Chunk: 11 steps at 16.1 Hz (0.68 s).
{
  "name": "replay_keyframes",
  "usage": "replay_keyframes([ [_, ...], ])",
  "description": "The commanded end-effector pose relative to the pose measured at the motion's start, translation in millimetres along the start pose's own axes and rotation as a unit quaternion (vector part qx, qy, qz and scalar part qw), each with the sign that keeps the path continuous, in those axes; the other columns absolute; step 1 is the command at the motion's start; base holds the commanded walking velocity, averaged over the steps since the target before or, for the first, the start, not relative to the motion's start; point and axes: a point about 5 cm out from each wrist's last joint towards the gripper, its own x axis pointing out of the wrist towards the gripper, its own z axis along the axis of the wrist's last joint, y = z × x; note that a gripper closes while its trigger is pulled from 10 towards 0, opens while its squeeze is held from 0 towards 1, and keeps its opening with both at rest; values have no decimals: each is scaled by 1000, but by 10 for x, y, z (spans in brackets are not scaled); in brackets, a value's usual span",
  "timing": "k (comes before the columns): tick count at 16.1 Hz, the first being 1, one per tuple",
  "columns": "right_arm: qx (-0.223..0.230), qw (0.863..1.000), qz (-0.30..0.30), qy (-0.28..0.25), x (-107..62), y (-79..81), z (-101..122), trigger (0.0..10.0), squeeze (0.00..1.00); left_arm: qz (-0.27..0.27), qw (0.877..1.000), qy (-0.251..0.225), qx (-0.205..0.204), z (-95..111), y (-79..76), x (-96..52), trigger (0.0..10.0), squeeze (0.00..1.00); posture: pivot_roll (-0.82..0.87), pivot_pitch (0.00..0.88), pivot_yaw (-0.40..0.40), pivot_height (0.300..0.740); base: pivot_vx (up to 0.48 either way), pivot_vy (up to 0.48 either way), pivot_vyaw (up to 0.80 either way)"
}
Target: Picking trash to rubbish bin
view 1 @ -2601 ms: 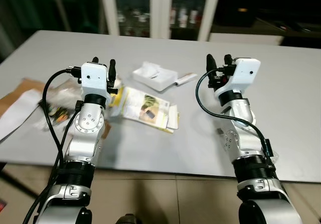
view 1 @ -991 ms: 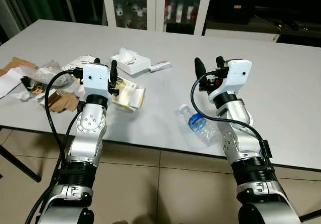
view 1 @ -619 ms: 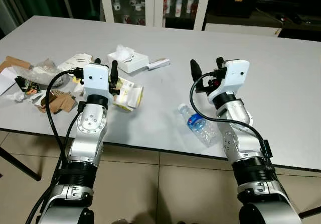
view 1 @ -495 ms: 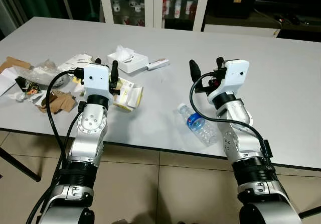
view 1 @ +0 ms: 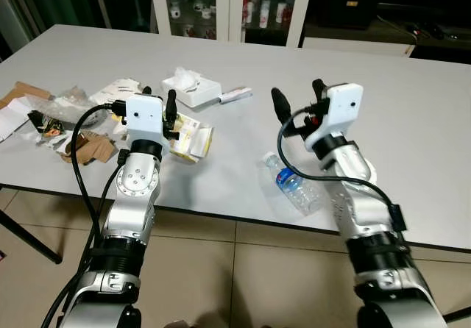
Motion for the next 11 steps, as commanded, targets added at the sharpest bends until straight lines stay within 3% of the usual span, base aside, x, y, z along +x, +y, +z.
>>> replay_keyframes([
  [1, -1, 1000, 9, 1, -8, 2, 28, 10000, 1000, -12, 1000, -1, -2, -2, -36, -11, 10000, 0, 20, 0, -28, 740, 0, 0, 0],
  [7, -43, 993, 56, 93, -239, -35, -147, 10000, 1000, -18, 1000, 2, -6, -23, -67, -22, 10000, 0, 8, 0, -34, 740, 0, 0, 0],
  [8, -55, 988, 81, 116, -287, 8, -183, 10000, 0, -22, 1000, 3, -7, -24, -82, -20, 10000, 0, 8, 0, -34, 740, 0, 0, 0],
  [11, -68, 976, 103, 177, -427, 29, -318, 10000, 0, -28, 1000, 4, -10, -27, -106, -19, 10000, 0, -2, 0, -33, 740, 0, 0, 0],
])
